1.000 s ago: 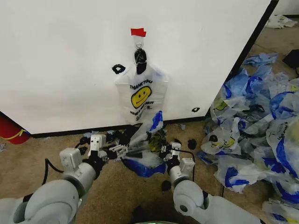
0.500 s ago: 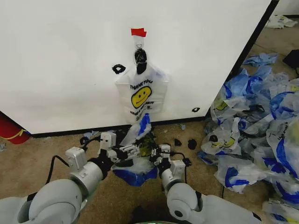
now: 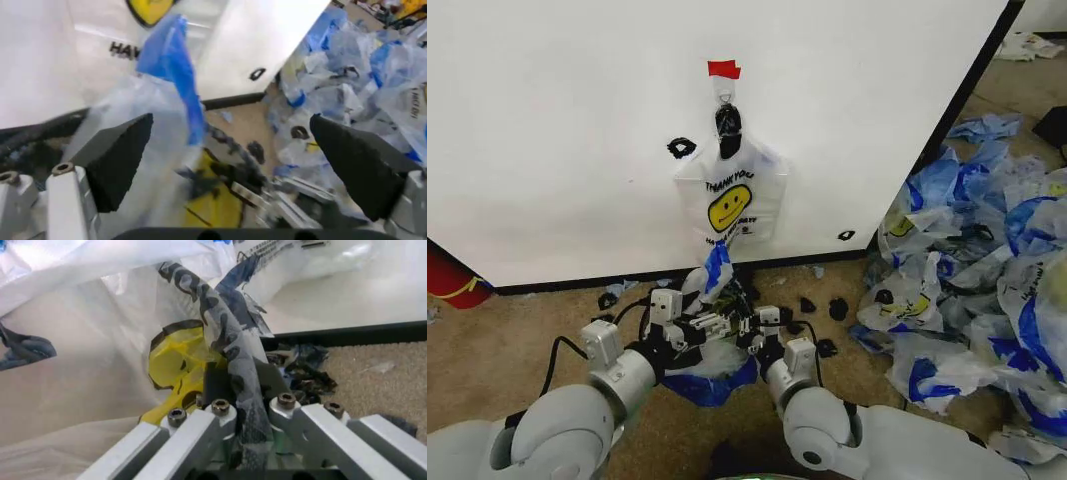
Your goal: Pick up the garbage bag from the wall and place it over the trash bin.
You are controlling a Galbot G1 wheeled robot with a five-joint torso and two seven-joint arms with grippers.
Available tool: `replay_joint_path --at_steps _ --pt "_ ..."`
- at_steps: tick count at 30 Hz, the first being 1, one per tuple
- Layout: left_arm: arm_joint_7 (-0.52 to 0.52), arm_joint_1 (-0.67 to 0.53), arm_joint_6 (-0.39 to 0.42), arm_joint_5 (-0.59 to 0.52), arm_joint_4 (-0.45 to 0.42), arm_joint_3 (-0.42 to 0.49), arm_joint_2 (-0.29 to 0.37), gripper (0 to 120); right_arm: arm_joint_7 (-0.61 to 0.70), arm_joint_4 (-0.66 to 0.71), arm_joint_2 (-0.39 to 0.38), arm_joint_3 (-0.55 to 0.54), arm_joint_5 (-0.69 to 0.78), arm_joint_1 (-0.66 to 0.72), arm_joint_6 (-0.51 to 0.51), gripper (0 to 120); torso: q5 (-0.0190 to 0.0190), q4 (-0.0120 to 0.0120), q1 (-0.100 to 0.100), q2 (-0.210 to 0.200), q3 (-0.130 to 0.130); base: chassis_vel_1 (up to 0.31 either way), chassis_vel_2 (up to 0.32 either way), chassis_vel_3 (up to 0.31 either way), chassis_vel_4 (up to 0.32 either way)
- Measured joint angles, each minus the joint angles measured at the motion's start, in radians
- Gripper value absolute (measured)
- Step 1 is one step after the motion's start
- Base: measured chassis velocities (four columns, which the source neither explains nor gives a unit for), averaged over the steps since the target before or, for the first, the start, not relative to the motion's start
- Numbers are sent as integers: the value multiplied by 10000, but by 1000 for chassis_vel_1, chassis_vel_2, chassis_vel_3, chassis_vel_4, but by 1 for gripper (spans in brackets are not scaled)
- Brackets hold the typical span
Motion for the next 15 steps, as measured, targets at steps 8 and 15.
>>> replay_joint_path --at_steps 8,15 --pt "28 2 -165 99 506 48 -78 91 -88 93 -102 -4 -159 -139 25 0 0 -1 0 0 0 0 0 0 0" --pt "20 -27 -184 96 600 152 -212 71 -99 99 -96 123 -269 -249 55 0 1 0 0 0 0 0 0 0 0"
